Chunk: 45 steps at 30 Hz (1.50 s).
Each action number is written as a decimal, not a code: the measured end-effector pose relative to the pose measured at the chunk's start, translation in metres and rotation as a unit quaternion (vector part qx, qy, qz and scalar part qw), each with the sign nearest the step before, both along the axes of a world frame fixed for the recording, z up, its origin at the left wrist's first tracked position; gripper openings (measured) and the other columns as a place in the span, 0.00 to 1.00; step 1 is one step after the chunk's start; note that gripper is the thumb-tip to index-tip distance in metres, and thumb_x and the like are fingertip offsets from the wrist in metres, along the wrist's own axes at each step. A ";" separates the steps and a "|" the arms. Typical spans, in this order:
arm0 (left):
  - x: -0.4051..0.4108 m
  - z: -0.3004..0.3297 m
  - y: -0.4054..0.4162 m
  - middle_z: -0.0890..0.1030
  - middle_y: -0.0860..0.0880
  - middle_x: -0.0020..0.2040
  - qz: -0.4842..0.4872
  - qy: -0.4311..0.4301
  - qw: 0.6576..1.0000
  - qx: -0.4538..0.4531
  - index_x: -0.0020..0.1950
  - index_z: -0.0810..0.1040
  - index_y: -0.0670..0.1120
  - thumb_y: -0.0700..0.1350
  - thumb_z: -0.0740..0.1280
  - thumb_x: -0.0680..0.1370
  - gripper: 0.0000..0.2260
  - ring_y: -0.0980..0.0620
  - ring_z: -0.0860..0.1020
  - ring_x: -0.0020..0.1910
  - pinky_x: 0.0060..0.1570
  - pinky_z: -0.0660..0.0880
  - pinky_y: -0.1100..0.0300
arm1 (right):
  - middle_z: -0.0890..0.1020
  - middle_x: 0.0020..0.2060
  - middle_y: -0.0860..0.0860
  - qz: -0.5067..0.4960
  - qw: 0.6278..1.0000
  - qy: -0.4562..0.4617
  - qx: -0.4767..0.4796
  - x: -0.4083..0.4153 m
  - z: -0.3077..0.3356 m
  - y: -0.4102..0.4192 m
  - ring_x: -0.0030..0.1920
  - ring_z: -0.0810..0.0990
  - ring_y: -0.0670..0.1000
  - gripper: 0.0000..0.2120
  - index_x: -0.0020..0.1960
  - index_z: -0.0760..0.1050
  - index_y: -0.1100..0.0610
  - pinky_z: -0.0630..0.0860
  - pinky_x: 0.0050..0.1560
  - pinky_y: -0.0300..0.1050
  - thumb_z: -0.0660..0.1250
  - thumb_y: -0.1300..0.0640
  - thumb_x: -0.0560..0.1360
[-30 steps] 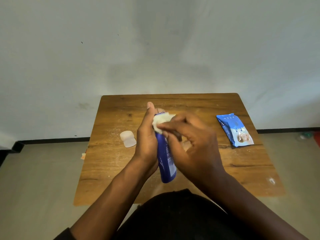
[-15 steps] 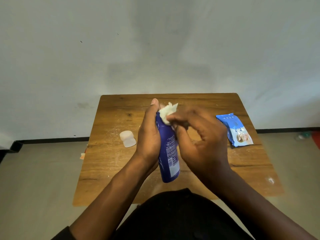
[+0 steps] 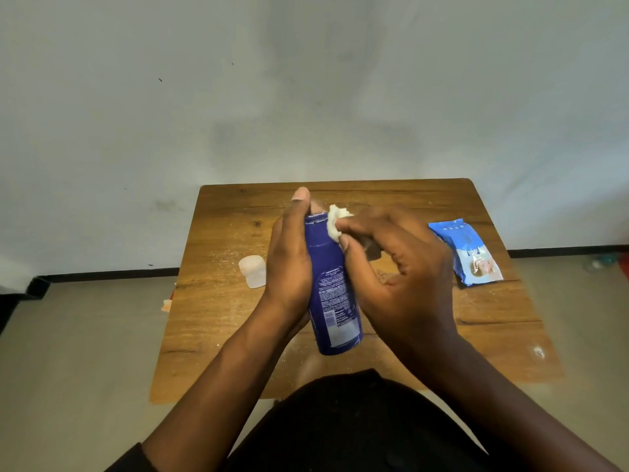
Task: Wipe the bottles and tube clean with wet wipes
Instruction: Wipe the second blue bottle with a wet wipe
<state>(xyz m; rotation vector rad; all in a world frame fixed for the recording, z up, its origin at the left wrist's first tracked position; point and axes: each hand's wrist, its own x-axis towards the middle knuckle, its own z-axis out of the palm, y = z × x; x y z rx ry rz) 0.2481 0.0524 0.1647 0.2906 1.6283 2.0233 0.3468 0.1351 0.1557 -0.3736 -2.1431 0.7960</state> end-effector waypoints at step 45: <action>-0.024 0.003 -0.010 0.72 0.47 0.31 0.085 -0.220 0.964 0.123 0.37 0.72 0.45 0.54 0.57 0.84 0.19 0.50 0.72 0.28 0.31 0.74 0.60 | 0.83 0.52 0.51 0.191 0.973 -0.102 0.081 0.015 -0.001 -0.003 0.54 0.80 0.49 0.08 0.56 0.85 0.56 0.74 0.51 0.39 0.72 0.59 0.78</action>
